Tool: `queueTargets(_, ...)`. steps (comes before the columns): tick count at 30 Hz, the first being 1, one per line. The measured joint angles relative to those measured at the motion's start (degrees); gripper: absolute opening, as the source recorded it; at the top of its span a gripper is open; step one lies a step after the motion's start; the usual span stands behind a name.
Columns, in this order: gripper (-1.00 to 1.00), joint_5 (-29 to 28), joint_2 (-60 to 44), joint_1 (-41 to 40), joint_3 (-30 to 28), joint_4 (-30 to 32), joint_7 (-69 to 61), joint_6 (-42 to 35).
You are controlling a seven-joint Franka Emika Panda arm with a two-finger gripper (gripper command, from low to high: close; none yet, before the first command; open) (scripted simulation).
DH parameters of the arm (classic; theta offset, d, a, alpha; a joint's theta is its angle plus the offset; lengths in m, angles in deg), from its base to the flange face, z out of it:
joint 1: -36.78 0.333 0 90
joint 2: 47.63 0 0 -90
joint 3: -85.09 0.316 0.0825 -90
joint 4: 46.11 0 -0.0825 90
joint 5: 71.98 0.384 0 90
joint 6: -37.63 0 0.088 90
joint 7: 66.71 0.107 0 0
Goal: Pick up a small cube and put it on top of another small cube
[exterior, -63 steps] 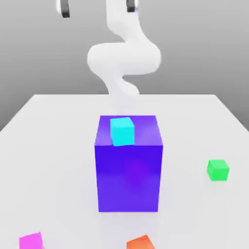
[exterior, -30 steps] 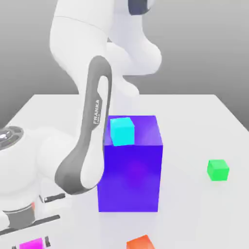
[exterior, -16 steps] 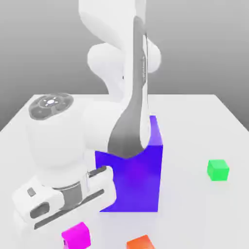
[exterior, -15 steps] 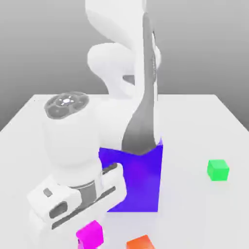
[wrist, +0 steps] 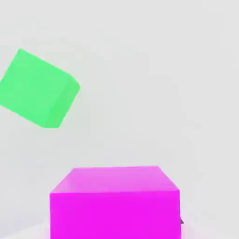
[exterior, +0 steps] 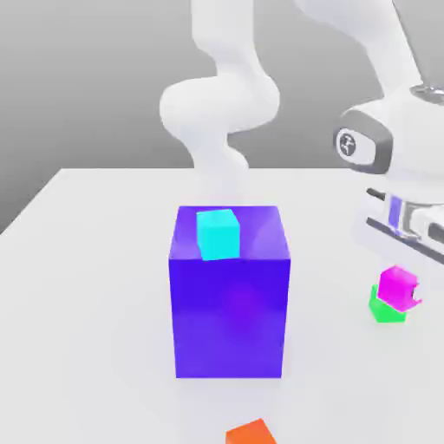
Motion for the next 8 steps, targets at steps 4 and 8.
queueTargets(4,-1.00,-5.14,-5.39,2.80,0.10,2.67,-0.97,7.79)
queueTargets(8,1.00,-7.40,-8.85,3.14,-1.15,2.64,0.41,11.19)
